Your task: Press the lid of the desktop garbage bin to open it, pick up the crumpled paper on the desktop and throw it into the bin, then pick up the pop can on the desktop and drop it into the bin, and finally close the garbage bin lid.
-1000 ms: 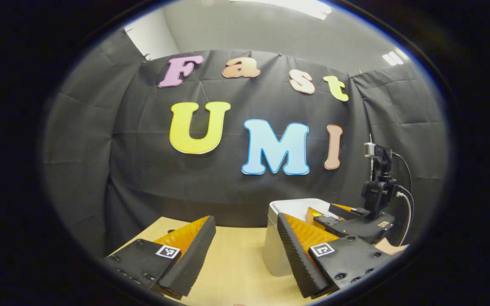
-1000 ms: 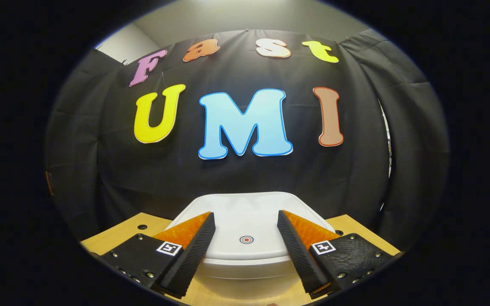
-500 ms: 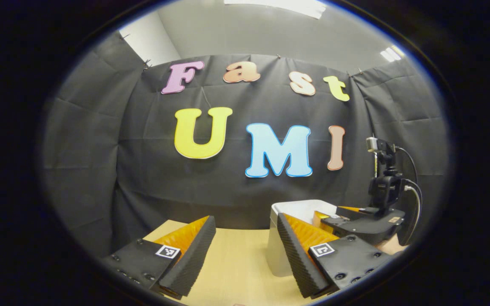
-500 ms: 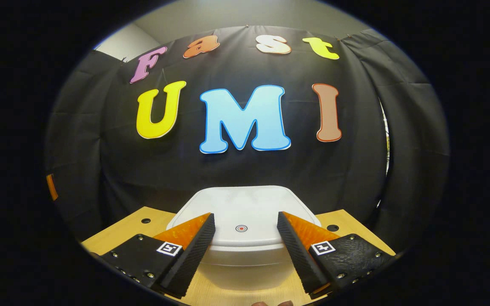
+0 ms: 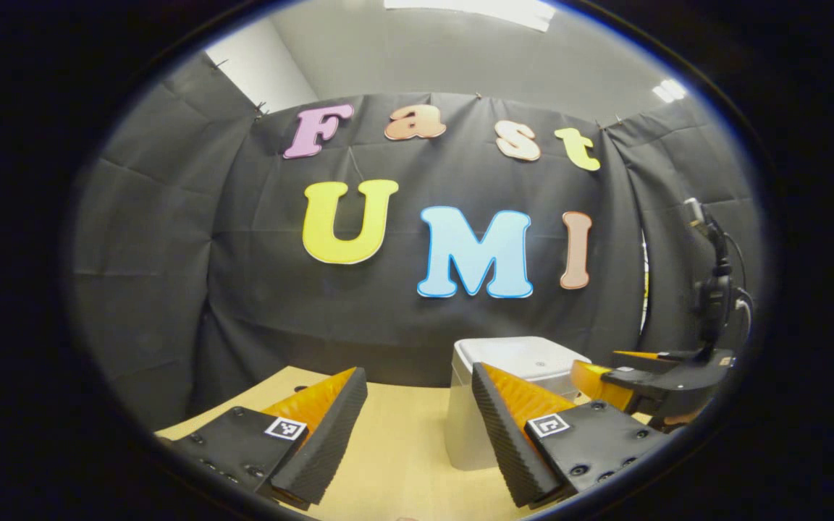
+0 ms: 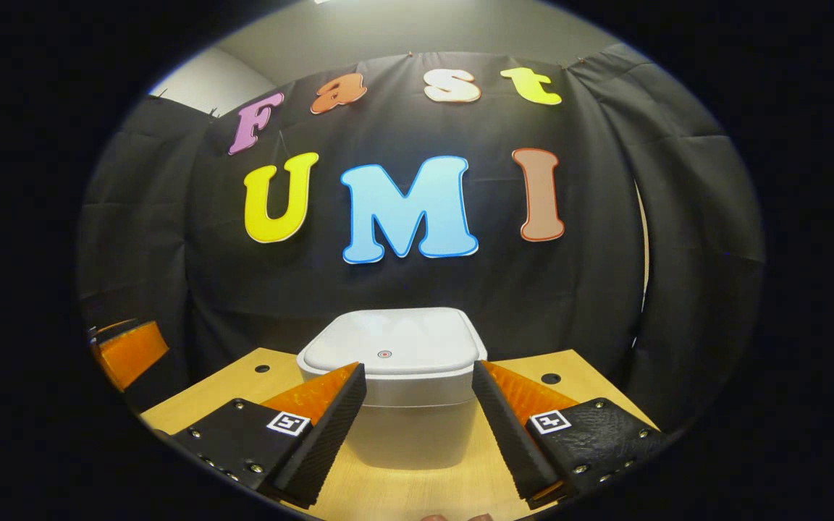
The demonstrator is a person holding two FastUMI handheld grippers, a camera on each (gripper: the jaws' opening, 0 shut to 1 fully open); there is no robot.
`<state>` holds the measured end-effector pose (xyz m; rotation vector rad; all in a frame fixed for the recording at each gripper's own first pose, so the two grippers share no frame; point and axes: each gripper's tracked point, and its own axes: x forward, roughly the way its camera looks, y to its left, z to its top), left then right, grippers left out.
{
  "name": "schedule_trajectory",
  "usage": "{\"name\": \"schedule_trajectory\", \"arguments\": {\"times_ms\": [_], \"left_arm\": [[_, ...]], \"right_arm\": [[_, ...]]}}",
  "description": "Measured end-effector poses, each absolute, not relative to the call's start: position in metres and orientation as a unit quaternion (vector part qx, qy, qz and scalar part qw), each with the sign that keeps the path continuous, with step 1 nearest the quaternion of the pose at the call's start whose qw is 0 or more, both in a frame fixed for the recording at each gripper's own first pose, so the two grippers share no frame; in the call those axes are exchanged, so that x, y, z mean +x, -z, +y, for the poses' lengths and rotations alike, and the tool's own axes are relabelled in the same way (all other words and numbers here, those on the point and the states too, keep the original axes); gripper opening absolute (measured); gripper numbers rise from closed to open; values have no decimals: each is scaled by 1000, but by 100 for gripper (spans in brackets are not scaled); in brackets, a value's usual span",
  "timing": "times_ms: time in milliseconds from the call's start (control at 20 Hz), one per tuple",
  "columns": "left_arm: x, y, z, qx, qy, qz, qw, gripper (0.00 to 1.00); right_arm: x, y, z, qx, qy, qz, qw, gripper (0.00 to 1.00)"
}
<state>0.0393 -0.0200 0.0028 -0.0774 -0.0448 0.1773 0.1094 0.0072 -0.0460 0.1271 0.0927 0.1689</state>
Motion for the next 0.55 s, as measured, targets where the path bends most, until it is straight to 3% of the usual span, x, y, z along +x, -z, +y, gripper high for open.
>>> {"name": "schedule_trajectory", "arguments": {"times_ms": [550], "left_arm": [[24, -2, -31, -30, -96, -34, 994, 95]], "right_arm": [[46, 16, 0, 27, -101, -8, 994, 95]]}}
